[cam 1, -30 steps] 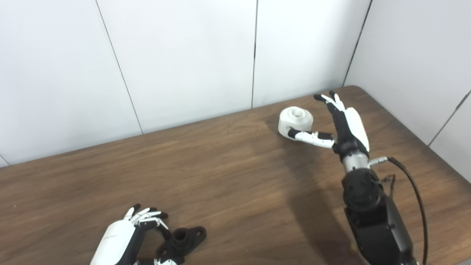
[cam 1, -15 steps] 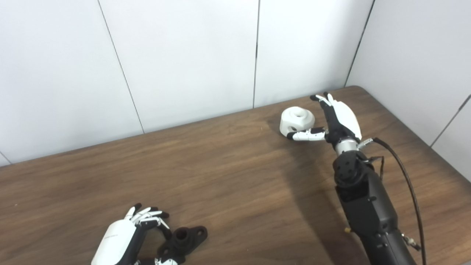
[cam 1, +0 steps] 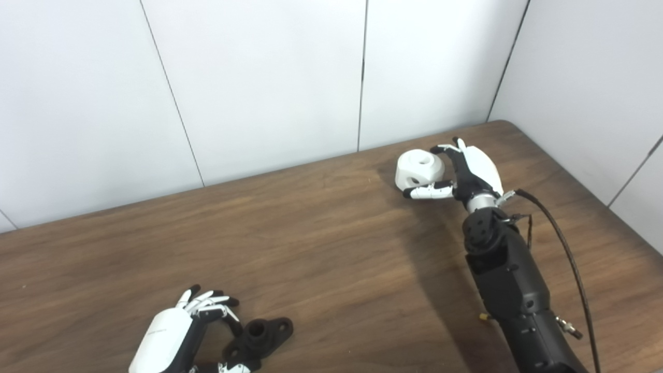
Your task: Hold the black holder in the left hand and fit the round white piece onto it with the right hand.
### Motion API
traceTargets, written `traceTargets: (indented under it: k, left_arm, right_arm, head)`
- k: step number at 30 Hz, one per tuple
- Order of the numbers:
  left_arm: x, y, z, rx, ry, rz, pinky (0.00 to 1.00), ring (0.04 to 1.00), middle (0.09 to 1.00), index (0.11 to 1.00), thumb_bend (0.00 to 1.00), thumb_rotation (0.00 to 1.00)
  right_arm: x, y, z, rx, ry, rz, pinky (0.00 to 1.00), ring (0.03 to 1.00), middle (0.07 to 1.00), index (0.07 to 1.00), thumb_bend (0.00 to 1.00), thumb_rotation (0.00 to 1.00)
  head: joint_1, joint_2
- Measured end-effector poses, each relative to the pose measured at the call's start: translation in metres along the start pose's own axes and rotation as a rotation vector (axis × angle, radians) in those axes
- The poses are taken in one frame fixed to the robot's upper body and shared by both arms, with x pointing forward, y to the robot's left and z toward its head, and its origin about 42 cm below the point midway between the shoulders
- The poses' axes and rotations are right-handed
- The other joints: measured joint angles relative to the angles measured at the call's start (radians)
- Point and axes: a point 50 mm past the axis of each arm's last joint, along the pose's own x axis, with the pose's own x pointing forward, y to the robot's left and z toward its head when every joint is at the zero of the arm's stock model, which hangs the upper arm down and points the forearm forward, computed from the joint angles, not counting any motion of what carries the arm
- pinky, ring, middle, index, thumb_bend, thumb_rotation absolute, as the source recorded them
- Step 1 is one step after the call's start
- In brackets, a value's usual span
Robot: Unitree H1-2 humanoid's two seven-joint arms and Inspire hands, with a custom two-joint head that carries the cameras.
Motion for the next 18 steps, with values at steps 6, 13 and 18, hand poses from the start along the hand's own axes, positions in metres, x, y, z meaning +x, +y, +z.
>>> traceTargets:
  k: [6,13,18]
  left_arm:
    - [0.0011,0.0018,-0.0009,0.009,0.0,-0.008,0.99,0.866,0.767,0.484,0.52,0.04]
    - [0.0017,0.0034,-0.0018,0.015,0.0,-0.016,0.99,0.872,0.771,0.484,0.52,0.04]
    - [0.002,0.0044,-0.0024,0.019,-0.001,-0.022,0.99,0.871,0.771,0.484,0.52,0.04]
  right_arm:
    - [0.0013,-0.0006,-0.0011,-0.008,0.005,-0.004,1.0,1.0,0.996,0.772,0.93,0.35]
    - [0.0023,-0.0023,-0.0025,-0.004,0.012,-0.009,1.0,1.0,0.989,0.762,0.9,0.35]
    - [0.0033,-0.0009,-0.0049,-0.006,0.022,-0.006,1.0,1.0,0.98,0.75,0.88,0.35]
  head:
    - [0.005,-0.003]
    - [0.003,-0.003]
    - [0.002,-0.003]
